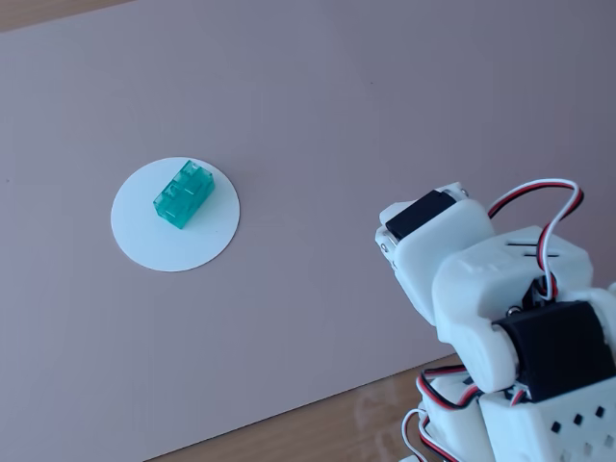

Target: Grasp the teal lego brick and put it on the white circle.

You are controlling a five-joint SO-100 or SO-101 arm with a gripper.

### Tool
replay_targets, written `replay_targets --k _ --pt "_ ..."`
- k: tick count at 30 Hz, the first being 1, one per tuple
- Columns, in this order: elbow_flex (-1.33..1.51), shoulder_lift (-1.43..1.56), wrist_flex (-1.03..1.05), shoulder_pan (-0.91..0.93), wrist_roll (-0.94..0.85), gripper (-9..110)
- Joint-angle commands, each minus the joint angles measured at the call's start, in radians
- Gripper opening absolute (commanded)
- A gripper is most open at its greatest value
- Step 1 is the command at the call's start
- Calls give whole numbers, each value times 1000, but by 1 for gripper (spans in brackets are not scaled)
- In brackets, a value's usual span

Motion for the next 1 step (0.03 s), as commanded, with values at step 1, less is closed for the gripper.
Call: replay_targets --k 1 --pt "-2 6 -3 -6 2 0"
